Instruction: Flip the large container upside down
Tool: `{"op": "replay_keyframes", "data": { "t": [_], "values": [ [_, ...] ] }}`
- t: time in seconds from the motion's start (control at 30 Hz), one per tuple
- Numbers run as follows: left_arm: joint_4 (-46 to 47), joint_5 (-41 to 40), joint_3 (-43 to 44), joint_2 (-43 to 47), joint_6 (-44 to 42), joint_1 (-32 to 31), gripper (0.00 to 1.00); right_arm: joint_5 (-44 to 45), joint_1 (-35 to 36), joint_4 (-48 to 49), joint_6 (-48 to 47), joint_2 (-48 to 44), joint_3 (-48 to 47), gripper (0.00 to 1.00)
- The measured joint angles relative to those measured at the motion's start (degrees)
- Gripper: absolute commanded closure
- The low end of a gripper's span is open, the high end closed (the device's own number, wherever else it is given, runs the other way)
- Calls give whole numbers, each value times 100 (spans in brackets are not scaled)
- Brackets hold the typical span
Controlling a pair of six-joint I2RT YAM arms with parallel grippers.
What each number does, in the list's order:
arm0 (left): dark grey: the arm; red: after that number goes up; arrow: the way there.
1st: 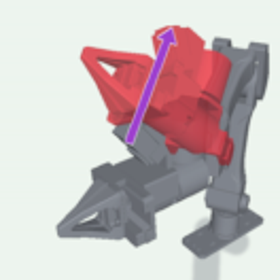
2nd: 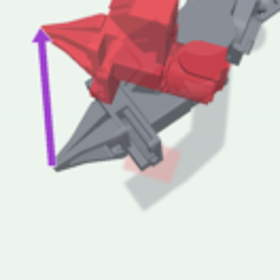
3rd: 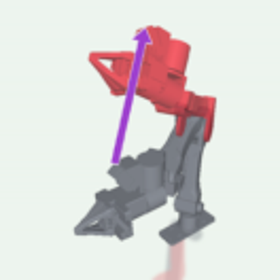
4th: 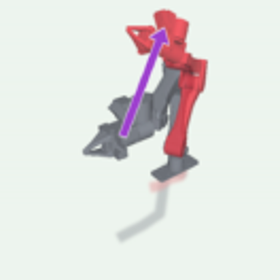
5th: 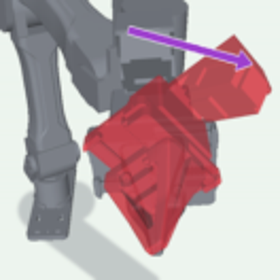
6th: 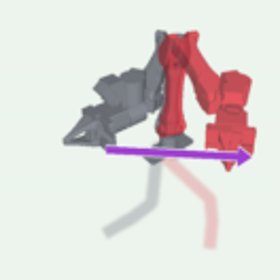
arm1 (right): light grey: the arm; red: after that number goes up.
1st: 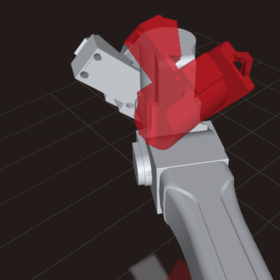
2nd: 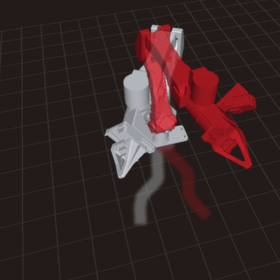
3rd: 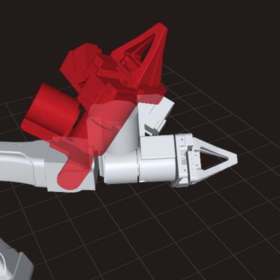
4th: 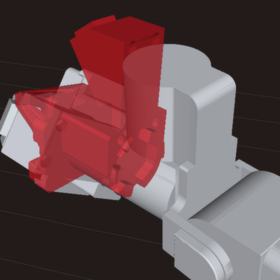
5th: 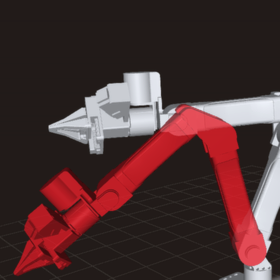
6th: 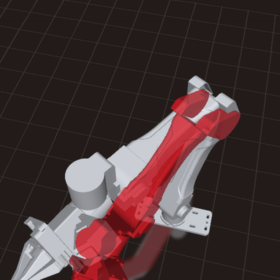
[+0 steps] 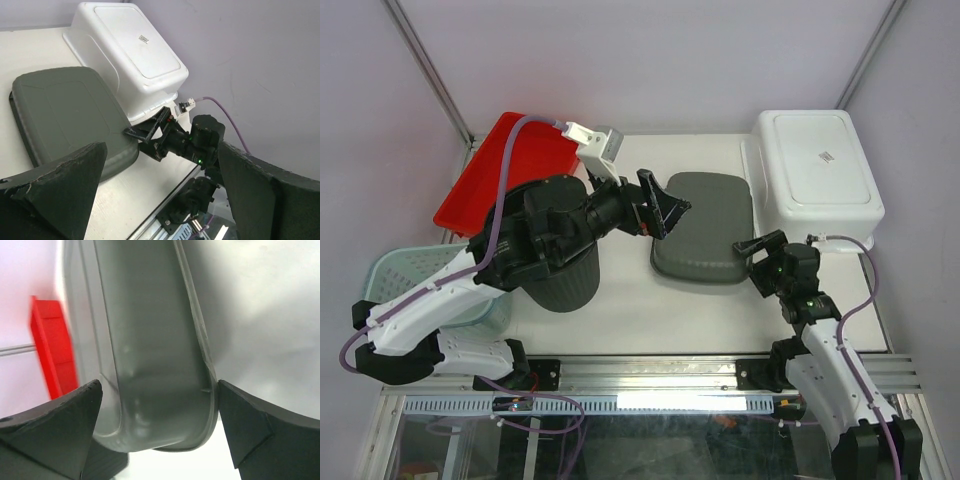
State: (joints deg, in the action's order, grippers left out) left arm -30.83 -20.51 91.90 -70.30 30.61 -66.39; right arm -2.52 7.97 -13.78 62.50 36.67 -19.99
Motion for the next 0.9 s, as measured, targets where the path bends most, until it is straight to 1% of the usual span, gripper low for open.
{"op": "replay_keyframes", "data": {
  "t": [0.17, 0.53, 0.63, 0.7, 0.77, 0.83, 0.9],
  "values": [
    [22, -7, -2, -4, -15, 0, 1, 269, 4, -802, -492, 203, -164, 1],
    [39, -37, -160, 7, -35, 0, 1, 929, 11, -1744, -1512, 892, -1043, 1],
    [42, -39, -162, 7, -52, 0, 1, 979, 33, -1950, -1685, 815, -1165, 2],
    [42, -39, -162, 7, -76, 0, 1, 876, 87, -1958, -1784, 570, -1167, 2],
    [42, -42, -162, 7, -118, 0, 1, 654, 258, -1867, -1834, 210, -1161, 2],
    [42, -42, -162, 2, -151, 0, 1, 476, 575, -1707, -1845, -44, -1137, 3],
    [44, -44, -162, -26, -173, 0, 1, 422, 1137, -1528, -1825, -188, -1108, 3]
  ]
}}
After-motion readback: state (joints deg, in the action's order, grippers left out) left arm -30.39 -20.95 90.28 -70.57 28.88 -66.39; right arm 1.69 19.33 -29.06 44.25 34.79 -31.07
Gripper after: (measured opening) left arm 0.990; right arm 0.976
